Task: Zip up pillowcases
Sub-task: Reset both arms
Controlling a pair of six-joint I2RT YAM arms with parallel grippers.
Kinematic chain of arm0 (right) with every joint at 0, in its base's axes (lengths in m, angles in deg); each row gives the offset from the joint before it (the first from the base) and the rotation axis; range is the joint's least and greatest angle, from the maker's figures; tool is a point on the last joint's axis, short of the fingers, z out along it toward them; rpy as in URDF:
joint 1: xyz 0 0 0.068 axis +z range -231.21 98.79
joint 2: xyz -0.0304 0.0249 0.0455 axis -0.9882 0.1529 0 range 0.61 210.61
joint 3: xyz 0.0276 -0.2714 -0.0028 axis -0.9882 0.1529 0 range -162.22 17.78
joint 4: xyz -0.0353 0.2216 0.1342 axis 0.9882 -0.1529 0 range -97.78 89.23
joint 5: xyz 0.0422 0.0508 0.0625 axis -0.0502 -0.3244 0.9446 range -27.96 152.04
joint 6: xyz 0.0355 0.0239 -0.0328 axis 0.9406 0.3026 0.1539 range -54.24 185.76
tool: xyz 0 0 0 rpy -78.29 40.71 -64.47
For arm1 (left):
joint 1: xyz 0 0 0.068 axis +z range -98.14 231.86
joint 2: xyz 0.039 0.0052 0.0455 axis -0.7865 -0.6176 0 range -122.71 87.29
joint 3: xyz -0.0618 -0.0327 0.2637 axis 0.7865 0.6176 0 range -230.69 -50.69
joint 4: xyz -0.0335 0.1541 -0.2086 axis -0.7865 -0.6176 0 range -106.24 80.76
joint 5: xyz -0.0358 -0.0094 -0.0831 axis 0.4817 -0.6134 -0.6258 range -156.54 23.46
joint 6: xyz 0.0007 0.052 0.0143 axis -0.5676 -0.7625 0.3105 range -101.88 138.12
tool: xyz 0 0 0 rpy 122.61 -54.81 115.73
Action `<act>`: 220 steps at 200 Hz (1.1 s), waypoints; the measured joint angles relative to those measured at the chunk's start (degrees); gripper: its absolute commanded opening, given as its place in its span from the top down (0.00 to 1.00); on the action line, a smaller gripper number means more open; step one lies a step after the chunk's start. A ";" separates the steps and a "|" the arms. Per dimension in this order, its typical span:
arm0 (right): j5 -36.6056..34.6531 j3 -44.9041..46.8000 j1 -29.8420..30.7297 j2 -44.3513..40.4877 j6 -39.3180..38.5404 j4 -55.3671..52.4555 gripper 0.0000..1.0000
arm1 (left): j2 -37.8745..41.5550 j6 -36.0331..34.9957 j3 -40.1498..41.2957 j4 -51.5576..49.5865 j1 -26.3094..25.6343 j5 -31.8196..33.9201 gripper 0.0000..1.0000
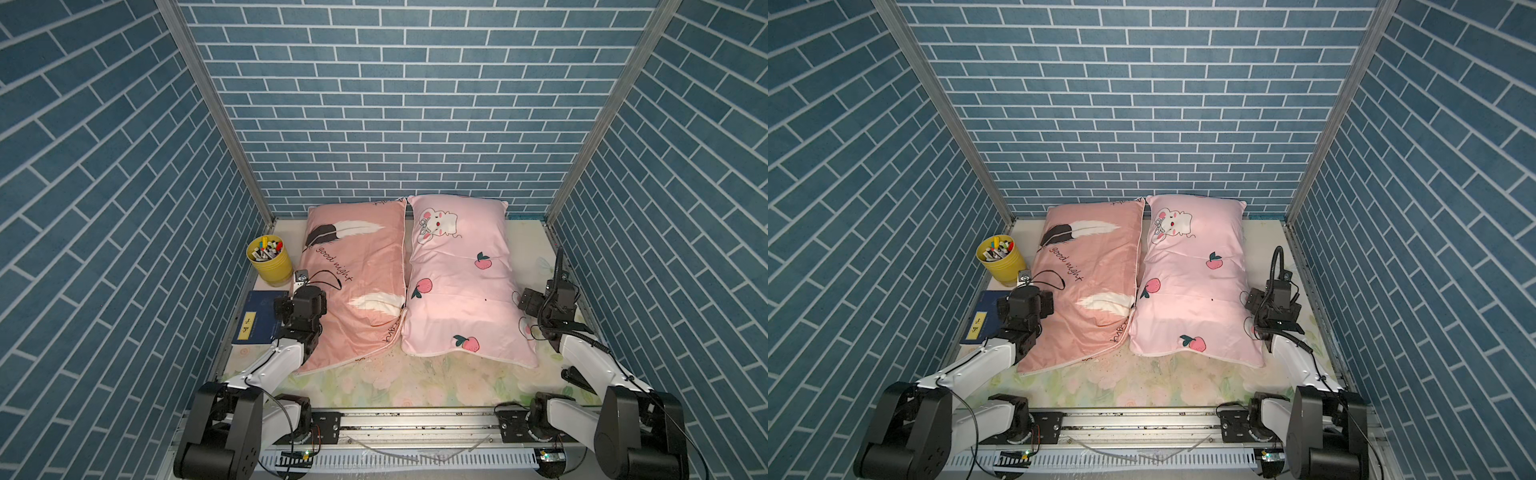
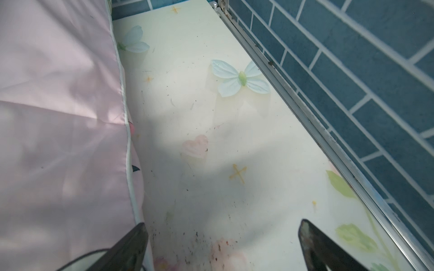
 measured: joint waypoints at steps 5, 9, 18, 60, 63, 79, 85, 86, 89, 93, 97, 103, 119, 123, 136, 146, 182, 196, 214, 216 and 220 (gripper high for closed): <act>-0.15 0.55 0.11 0.48 -0.26 1.57 0.01 | -0.52 -0.17 0.24 1.27 0.28 -0.44 0.00; -0.31 0.98 0.20 0.90 -0.44 2.82 0.01 | -0.90 -0.37 0.35 2.12 0.46 -0.79 0.00; -0.61 1.88 0.35 1.95 -0.72 5.51 0.01 | -1.90 -0.63 0.42 4.28 1.22 -1.73 0.00; -1.79 2.75 1.14 6.62 -3.02 15.13 0.01 | -8.11 -0.96 -0.13 13.42 5.25 -5.60 0.00; -1.86 2.75 1.18 7.02 -3.34 16.02 0.01 | -8.52 -1.01 -0.35 13.51 5.38 -5.84 0.00; -1.95 2.82 1.29 8.74 -4.72 20.09 0.01 | -10.51 -1.16 -2.10 13.97 5.77 -7.34 0.00; -1.95 2.86 1.33 9.46 -5.20 21.62 0.01 | -10.95 -1.18 -2.54 14.40 5.84 -8.02 0.00; -1.95 2.86 1.33 9.62 -5.27 21.99 0.01 | -10.97 -1.20 -2.58 14.47 5.86 -8.07 0.00; -1.95 2.89 1.33 10.01 -5.40 22.73 0.01 | -11.06 -1.18 -2.69 14.78 5.86 -8.41 0.00; -1.95 2.89 1.36 10.62 -5.79 23.85 0.01 | -11.17 -1.18 -2.69 15.47 5.86 -9.01 0.00; -1.95 2.89 1.38 11.26 -6.14 24.83 0.01 | -11.19 -1.18 -2.67 15.87 5.88 -9.49 0.00; -1.92 2.89 1.40 12.02 -6.38 26.05 0.01 | -11.34 -1.09 -2.36 17.38 5.92 -10.32 0.00; -1.73 2.91 1.44 14.25 -6.73 29.27 0.01 | -13.49 -0.94 -1.64 22.05 5.92 -11.85 0.00; -1.68 2.91 1.44 14.88 -6.73 30.34 0.01 | -14.45 -0.87 -1.60 23.10 5.92 -12.11 0.00; -1.68 3.06 1.44 16.96 -6.73 33.68 0.01 | -17.18 -0.90 -1.60 25.18 5.90 -12.90 0.00; -1.64 3.30 1.49 18.45 -6.73 35.69 0.01 | -18.25 -0.87 -1.40 26.62 5.90 -13.16 0.00; -1.46 4.35 1.55 21.35 -6.93 41.59 0.01 | -19.80 -1.05 -0.24 32.02 5.62 -13.35 0.00; -1.49 4.68 1.57 21.97 -6.93 42.84 0.01 | -19.85 -1.14 -0.24 32.74 5.53 -13.33 0.00; -1.49 4.72 1.60 22.05 -7.13 43.80 0.01 | -19.91 -1.22 -0.22 33.16 5.38 -13.20 0.00; -1.49 4.72 1.60 22.05 -7.13 43.82 0.01 | -19.91 -1.22 -0.24 33.16 5.35 -13.18 0.00; -1.49 4.74 1.60 22.08 -7.17 43.98 0.01 | -19.91 -1.25 -0.24 33.18 5.35 -13.18 0.00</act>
